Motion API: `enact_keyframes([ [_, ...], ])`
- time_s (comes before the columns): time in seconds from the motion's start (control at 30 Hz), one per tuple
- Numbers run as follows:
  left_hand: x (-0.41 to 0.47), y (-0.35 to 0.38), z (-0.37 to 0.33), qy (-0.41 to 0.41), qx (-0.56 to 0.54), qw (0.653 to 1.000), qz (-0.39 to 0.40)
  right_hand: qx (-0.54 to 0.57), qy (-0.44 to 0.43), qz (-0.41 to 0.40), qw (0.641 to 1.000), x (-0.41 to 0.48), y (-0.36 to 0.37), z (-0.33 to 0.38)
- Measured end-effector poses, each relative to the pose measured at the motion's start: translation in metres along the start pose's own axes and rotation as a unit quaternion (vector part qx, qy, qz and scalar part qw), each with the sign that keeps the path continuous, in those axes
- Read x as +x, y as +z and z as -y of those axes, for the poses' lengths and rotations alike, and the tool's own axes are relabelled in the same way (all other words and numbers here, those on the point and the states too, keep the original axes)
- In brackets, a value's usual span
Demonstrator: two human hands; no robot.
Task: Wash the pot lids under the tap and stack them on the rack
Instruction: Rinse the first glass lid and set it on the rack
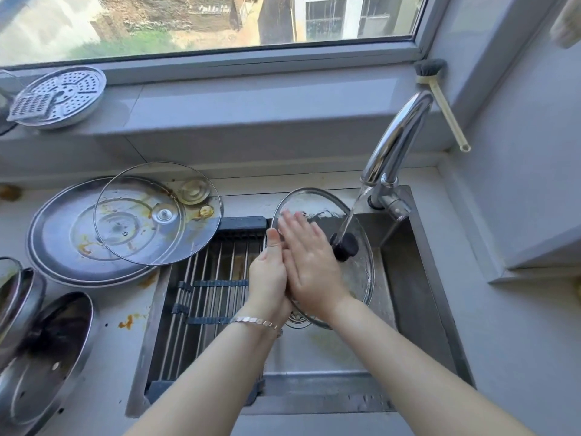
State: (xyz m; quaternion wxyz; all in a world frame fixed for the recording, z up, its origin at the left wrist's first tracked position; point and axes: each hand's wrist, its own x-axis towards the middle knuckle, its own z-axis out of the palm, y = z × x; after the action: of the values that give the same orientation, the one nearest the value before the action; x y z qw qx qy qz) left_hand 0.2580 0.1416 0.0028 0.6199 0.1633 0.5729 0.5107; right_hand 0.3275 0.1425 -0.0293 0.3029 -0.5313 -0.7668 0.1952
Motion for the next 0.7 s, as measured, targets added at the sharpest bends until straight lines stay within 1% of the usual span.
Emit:
enact_keyframes([
  [0.07,0.004,-0.007,-0.003,-0.031,-0.02,0.999,-0.004,-0.032,-0.073,0.039,0.996,-0.024,0.003,-0.015],
  [0.13,0.007,-0.013,-0.003,-0.046,-0.033,0.998,-0.015,-0.047,-0.108,0.062,0.991,-0.047,0.005,-0.028],
  [0.2,0.005,-0.015,0.002,-0.041,-0.033,0.998,-0.022,-0.045,-0.104,0.078,0.991,-0.053,0.004,-0.031],
  [0.3,-0.002,-0.008,0.01,-0.03,-0.017,0.999,-0.006,-0.011,-0.045,0.081,0.996,-0.024,-0.002,-0.018],
  [0.37,-0.007,-0.001,0.009,-0.021,-0.023,1.0,0.004,-0.004,-0.025,0.072,0.997,-0.004,-0.008,-0.006],
  [0.47,-0.003,-0.002,0.004,-0.018,-0.06,0.998,0.006,-0.015,-0.051,0.056,0.997,-0.007,-0.008,-0.001],
  [0.57,0.001,-0.006,-0.002,-0.036,-0.083,0.996,-0.007,-0.047,-0.137,0.058,0.988,-0.047,-0.003,-0.018],
  [0.6,0.002,-0.009,-0.003,-0.032,-0.091,0.995,-0.015,-0.049,-0.147,0.068,0.986,-0.062,-0.003,-0.026],
  [0.63,0.001,-0.01,-0.005,-0.024,-0.101,0.994,-0.02,-0.038,-0.126,0.075,0.988,-0.071,-0.003,-0.036],
  [0.67,0.001,-0.011,-0.007,-0.013,-0.112,0.993,-0.024,-0.015,-0.07,0.078,0.994,-0.077,-0.005,-0.045],
  [0.7,0.0,-0.012,-0.008,-0.004,-0.123,0.992,-0.03,0.024,0.016,0.084,0.996,-0.077,-0.008,-0.05],
])
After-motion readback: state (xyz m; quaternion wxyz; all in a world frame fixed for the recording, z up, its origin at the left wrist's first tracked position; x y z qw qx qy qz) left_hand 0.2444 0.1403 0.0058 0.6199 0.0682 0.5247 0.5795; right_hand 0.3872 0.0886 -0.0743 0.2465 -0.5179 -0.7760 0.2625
